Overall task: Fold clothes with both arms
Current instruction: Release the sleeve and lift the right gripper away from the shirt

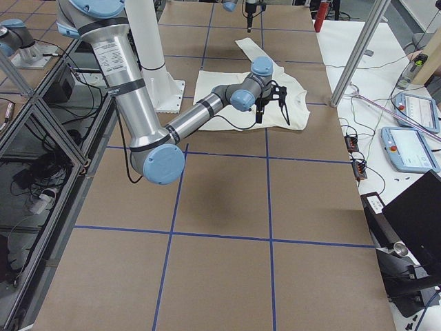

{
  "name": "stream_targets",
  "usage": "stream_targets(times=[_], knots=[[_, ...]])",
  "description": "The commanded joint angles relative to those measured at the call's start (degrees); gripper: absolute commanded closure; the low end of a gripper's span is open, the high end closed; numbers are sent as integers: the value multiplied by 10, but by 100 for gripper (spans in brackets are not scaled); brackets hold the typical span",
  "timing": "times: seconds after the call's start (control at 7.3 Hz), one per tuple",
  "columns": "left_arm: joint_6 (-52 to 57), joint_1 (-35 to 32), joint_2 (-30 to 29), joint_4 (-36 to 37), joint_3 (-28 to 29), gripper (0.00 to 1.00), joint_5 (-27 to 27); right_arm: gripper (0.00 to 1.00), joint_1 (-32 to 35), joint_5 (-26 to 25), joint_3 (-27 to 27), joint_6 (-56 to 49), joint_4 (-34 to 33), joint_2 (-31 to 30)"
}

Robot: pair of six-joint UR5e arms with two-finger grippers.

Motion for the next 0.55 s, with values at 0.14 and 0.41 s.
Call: stream_targets(times=[0.14, 0.41], knots=[[-2, 10, -36, -10, 53, 26, 65, 1, 28, 10, 18, -61, 3, -61], [-6, 40, -35, -9, 56, 38, 65, 1, 28, 8, 19, -62, 3, -63]])
